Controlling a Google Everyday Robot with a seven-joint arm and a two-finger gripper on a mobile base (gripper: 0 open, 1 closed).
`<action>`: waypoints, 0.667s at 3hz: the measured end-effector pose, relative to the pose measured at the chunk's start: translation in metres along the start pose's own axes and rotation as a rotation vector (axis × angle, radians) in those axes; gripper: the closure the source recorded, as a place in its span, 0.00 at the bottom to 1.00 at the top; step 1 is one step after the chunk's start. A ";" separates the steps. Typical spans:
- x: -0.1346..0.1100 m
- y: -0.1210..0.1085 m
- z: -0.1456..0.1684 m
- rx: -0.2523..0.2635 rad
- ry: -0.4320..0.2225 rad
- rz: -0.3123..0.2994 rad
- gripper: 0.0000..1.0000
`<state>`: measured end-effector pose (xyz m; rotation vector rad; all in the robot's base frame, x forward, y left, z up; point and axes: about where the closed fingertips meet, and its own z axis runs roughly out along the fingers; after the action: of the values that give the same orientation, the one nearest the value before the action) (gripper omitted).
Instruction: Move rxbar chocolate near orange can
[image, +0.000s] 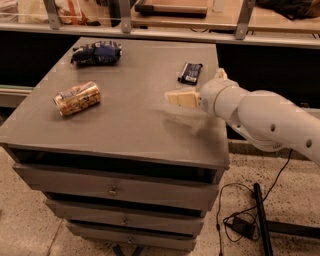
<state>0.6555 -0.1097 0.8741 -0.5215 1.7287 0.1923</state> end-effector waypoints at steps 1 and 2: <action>0.001 -0.001 0.019 -0.003 -0.003 0.018 0.00; 0.004 -0.005 0.037 0.008 0.000 0.034 0.00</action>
Offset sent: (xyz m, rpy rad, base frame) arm 0.0535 0.0104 -0.0210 0.0401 0.0200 -0.0392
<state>0.6892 -0.1000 0.8622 -0.4861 1.7381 0.2094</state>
